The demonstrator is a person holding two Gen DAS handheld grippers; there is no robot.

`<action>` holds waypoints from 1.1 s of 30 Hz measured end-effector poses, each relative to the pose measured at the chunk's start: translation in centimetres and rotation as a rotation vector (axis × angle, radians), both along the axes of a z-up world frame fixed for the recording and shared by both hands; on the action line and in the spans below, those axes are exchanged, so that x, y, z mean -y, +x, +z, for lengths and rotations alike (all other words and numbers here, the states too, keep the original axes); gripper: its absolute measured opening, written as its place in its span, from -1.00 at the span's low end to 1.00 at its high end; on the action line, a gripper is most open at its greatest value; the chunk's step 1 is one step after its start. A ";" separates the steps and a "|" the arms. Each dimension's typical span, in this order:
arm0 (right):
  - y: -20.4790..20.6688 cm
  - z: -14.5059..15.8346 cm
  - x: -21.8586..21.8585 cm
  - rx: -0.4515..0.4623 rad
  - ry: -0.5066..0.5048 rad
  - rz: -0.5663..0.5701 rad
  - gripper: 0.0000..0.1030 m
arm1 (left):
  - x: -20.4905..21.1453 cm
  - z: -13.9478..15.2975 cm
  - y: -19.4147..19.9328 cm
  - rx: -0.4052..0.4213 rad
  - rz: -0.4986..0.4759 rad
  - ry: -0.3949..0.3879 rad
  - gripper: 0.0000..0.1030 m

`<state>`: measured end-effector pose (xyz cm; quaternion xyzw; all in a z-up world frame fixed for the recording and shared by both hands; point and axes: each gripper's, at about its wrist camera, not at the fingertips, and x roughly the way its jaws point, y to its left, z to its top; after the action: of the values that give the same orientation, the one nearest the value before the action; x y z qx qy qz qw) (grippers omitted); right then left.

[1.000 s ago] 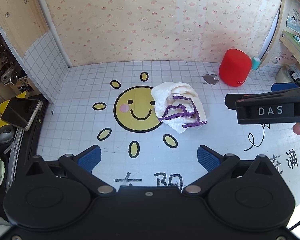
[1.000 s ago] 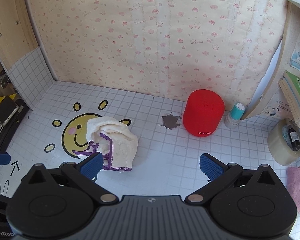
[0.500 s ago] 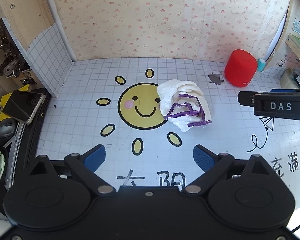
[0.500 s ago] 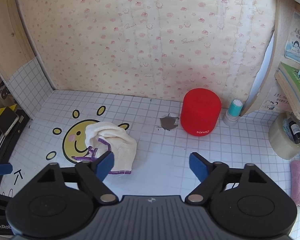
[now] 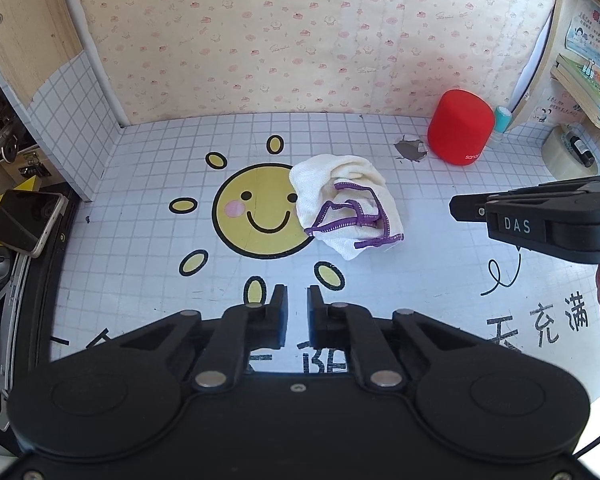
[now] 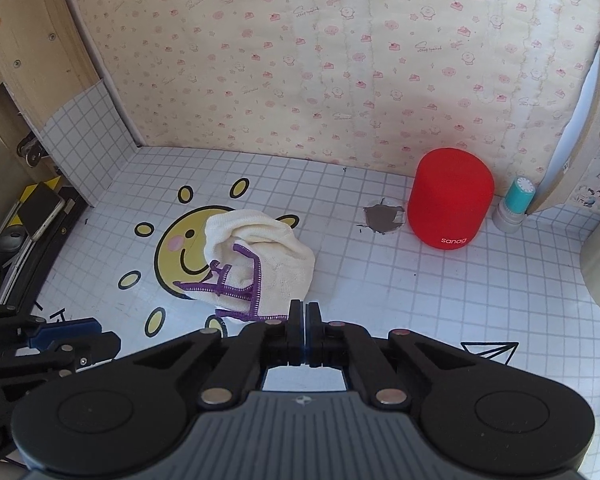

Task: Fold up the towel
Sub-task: 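Grasp the towel's purple edge with the right gripper while the left tool approaches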

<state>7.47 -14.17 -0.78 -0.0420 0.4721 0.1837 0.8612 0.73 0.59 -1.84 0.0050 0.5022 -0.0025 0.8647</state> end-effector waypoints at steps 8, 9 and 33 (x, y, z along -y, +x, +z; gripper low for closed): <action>0.5 -0.1 -0.9 0.044 -0.031 0.004 -0.80 | -0.1 -0.6 0.9 -0.018 0.021 0.014 0.39; 0.5 0.0 -1.0 0.050 -0.042 -0.001 -0.65 | -0.2 -0.4 0.9 -0.005 0.038 0.015 0.68; 1.5 -0.9 -1.9 0.026 -0.034 0.013 0.34 | -0.9 -1.0 0.9 -0.011 0.067 0.049 0.68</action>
<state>8.96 -12.30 -1.70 -0.0620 0.4637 0.1808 0.8651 1.65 1.46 -2.86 0.0093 0.5069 0.0387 0.8611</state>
